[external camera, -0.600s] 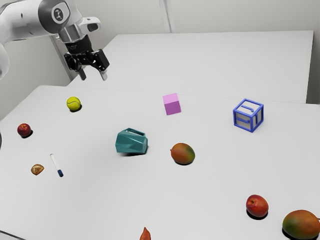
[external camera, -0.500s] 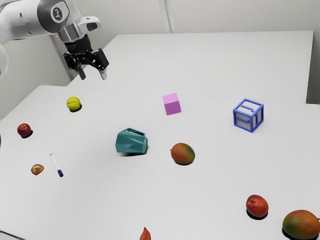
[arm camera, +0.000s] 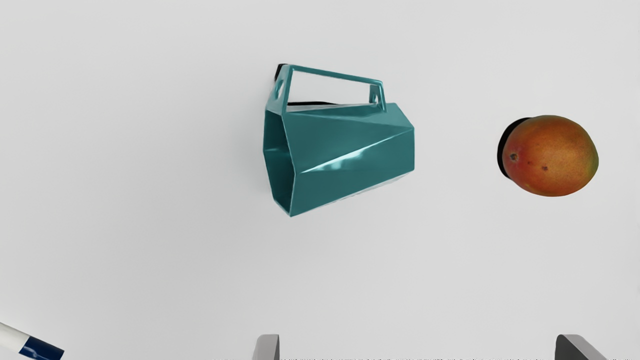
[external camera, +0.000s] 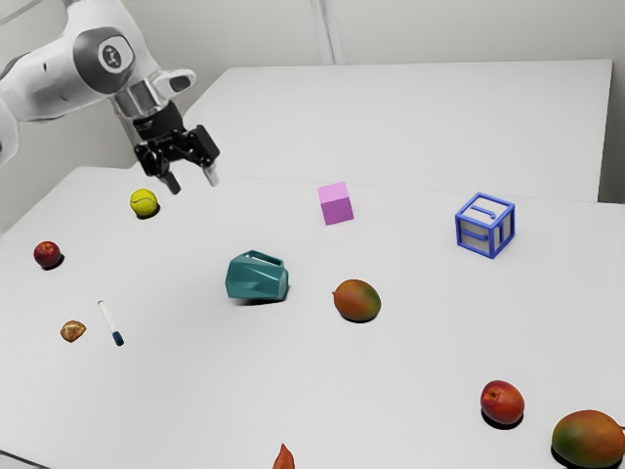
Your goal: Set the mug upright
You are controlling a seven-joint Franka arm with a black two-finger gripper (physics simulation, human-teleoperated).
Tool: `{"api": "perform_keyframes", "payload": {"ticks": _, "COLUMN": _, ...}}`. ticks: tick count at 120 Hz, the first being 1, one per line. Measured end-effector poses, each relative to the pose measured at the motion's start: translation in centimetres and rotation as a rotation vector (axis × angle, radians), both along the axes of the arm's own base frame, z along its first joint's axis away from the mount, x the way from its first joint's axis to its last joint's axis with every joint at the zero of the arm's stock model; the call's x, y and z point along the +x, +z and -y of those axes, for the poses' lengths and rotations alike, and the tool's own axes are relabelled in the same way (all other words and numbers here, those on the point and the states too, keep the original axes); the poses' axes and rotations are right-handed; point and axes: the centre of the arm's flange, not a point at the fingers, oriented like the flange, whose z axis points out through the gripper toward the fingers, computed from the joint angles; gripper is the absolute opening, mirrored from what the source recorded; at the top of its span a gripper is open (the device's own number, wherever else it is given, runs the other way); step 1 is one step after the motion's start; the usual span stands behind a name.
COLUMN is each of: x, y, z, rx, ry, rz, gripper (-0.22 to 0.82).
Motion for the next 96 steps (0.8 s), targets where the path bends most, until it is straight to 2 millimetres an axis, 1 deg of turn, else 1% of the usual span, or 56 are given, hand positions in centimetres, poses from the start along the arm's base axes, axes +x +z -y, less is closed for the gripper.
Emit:
{"api": "perform_keyframes", "payload": {"ticks": 9, "x": -0.4, "y": -1.8, "z": -1.8, "rx": -0.076, "ry": 0.043, "rz": -0.015, "gripper": 0.6}}
{"api": "perform_keyframes", "payload": {"ticks": 21, "x": -0.3, "y": -3.3, "z": -2.7, "rx": -0.136, "ry": 0.063, "rz": -0.014, "gripper": 0.6}}
{"api": "perform_keyframes", "payload": {"ticks": 28, "x": -0.2, "y": -4.5, "z": -3.3, "rx": -0.175, "ry": 0.077, "rz": -0.019, "gripper": 0.6}}
{"api": "perform_keyframes", "payload": {"ticks": 38, "x": -0.2, "y": -7.4, "z": -4.0, "rx": -0.235, "ry": 0.093, "rz": -0.027, "gripper": 0.6}}
{"api": "perform_keyframes", "payload": {"ticks": 43, "x": -0.2, "y": -8.9, "z": -4.6, "rx": -0.265, "ry": 0.107, "rz": -0.026, "gripper": 0.6}}
{"api": "perform_keyframes", "payload": {"ticks": 50, "x": 0.0, "y": -10.4, "z": -5.3, "rx": -0.295, "ry": 0.115, "rz": -0.017, "gripper": 0.6}}
{"api": "perform_keyframes", "payload": {"ticks": 56, "x": 0.4, "y": -11.5, "z": -5.6, "rx": -0.312, "ry": 0.112, "rz": -0.007, "gripper": 0.6}}
{"api": "perform_keyframes", "payload": {"ticks": 66, "x": 0.9, "y": -14.4, "z": -6.1, "rx": -0.361, "ry": 0.118, "rz": 0.001, "gripper": 0.6}}
{"api": "perform_keyframes", "payload": {"ticks": 82, "x": 0.7, "y": -18.2, "z": -6.1, "rx": -0.444, "ry": 0.124, "rz": 0.019, "gripper": 0.6}}
{"api": "perform_keyframes", "payload": {"ticks": 96, "x": 0.7, "y": -20.6, "z": -5.9, "rx": -0.495, "ry": 0.122, "rz": 0.045, "gripper": 0.6}}
